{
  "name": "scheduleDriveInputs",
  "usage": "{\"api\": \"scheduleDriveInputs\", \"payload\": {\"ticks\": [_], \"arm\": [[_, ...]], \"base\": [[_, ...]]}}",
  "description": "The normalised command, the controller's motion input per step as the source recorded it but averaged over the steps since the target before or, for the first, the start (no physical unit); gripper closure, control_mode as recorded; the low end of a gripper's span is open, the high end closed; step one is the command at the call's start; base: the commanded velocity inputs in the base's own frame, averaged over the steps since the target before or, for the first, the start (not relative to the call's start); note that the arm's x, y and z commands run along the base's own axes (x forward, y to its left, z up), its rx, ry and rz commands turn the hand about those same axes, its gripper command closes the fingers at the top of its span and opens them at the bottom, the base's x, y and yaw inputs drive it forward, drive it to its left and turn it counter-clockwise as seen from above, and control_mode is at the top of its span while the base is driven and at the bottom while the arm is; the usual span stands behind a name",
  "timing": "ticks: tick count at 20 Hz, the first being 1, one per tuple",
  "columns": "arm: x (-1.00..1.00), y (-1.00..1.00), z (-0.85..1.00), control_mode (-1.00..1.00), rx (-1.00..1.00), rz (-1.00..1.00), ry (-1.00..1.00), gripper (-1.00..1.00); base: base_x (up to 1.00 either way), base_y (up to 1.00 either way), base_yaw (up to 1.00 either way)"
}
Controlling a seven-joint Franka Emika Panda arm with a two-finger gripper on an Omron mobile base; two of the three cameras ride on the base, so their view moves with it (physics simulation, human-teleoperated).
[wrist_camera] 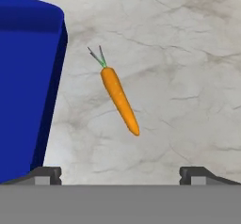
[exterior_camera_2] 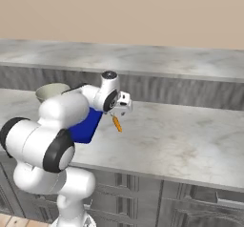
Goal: Place the two vegetables and bowl onto the tray for setting up a vegetable dip station.
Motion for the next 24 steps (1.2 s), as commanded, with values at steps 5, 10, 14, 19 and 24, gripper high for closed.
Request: {"api": "scheduleDriveInputs", "payload": {"ticks": [5,10,14,19,24], "arm": [[0.49,0.01,-0.33,-1.00,0.00,0.00,0.01,-1.00],[0.35,0.00,-0.38,-1.00,0.00,0.02,0.03,-1.00],[0.28,0.00,-0.44,-1.00,0.00,0.01,0.04,-1.00],[0.24,0.00,-0.36,-1.00,0.00,0.01,0.03,-1.00],[0.16,0.00,-0.24,-1.00,0.00,0.00,0.06,-1.00]], "base": [[0.00,0.00,0.00],[0.00,0.00,0.00],[0.00,0.00,0.00],[0.00,0.00,0.00],[0.00,0.00,0.00]]}}
